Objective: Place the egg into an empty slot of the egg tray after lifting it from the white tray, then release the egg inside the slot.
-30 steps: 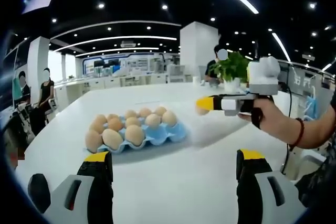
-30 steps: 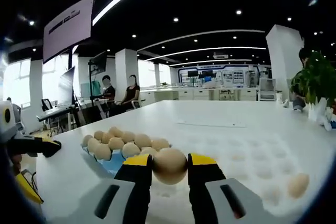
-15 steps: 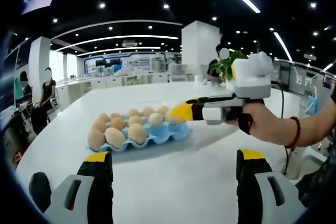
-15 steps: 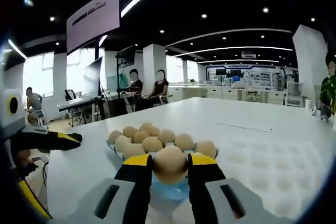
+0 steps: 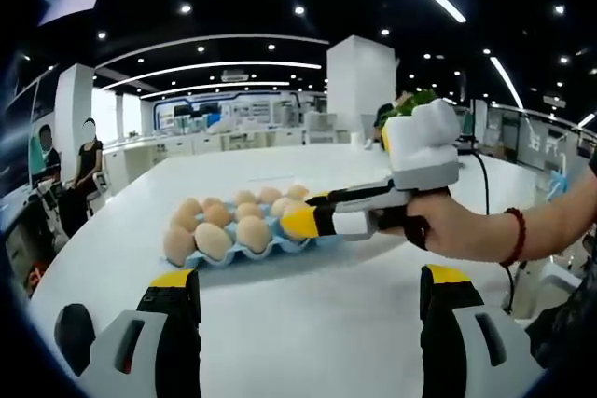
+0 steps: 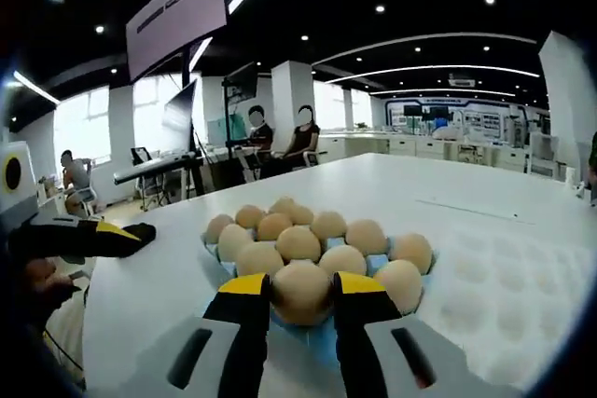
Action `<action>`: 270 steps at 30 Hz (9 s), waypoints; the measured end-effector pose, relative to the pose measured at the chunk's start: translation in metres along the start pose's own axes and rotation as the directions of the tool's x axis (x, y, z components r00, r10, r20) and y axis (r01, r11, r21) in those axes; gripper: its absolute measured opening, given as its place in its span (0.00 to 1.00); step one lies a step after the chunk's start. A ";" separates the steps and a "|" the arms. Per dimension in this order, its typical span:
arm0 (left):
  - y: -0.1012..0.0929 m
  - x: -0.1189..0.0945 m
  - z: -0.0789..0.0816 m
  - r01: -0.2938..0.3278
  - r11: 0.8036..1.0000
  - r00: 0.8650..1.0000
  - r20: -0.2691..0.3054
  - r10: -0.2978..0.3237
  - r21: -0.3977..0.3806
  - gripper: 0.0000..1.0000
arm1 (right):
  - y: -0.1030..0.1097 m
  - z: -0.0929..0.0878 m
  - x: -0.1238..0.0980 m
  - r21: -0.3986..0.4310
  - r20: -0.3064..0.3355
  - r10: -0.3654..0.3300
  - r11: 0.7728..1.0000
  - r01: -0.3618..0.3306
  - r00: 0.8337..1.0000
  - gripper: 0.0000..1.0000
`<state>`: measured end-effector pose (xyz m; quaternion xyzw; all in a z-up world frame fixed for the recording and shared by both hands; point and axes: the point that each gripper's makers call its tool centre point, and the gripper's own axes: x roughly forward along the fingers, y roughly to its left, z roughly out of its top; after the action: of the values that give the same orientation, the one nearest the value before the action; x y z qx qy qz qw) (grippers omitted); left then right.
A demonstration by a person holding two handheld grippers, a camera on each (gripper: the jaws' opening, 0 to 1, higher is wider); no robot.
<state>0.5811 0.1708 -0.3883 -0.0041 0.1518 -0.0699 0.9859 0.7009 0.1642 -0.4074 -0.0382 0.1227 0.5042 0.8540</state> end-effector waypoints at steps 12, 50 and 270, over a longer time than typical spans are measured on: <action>-0.001 -0.002 -0.001 -0.003 1.000 1.000 0.004 0.003 -0.006 1.00 | 0.004 -0.008 0.006 -0.036 -0.014 0.009 0.999 -0.010 1.000 0.28; -0.004 -0.004 0.006 0.009 1.000 0.999 0.040 -0.008 -0.026 1.00 | -0.028 0.017 -0.038 -0.119 0.063 -0.110 0.986 0.117 0.992 0.39; -0.005 0.014 0.009 0.021 1.000 0.999 0.034 -0.021 0.018 1.00 | -0.071 -0.018 -0.126 -0.039 0.014 -0.139 0.989 0.140 0.990 0.52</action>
<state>0.5963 0.1635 -0.3836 0.0019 0.1342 -0.0816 0.9876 0.7018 0.0189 -0.3981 -0.0611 0.1049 0.4457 0.8869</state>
